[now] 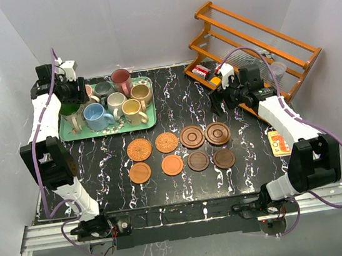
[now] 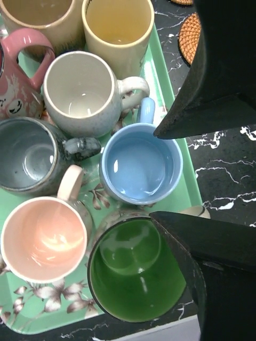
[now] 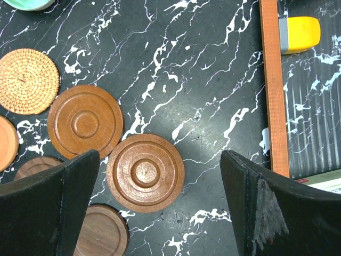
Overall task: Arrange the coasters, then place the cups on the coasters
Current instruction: Pick up the cup from the tray.
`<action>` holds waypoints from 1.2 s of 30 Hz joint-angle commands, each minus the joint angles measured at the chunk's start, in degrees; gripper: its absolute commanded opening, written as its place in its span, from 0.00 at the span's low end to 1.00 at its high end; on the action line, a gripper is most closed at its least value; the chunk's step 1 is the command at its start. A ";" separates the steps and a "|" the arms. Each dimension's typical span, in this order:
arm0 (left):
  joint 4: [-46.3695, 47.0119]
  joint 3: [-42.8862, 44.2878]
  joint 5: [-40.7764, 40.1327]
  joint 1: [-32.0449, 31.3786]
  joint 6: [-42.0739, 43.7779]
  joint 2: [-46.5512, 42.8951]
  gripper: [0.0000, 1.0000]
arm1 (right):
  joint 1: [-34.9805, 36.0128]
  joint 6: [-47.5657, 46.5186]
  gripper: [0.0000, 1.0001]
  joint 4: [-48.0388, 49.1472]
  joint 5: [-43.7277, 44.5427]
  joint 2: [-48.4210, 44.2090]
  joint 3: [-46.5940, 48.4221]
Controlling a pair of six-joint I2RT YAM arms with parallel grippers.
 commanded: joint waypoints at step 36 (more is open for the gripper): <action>-9.27 14.66 0.25 -22.71 14.51 16.21 0.35 | -0.14 -1.07 0.96 0.63 -1.33 1.53 1.60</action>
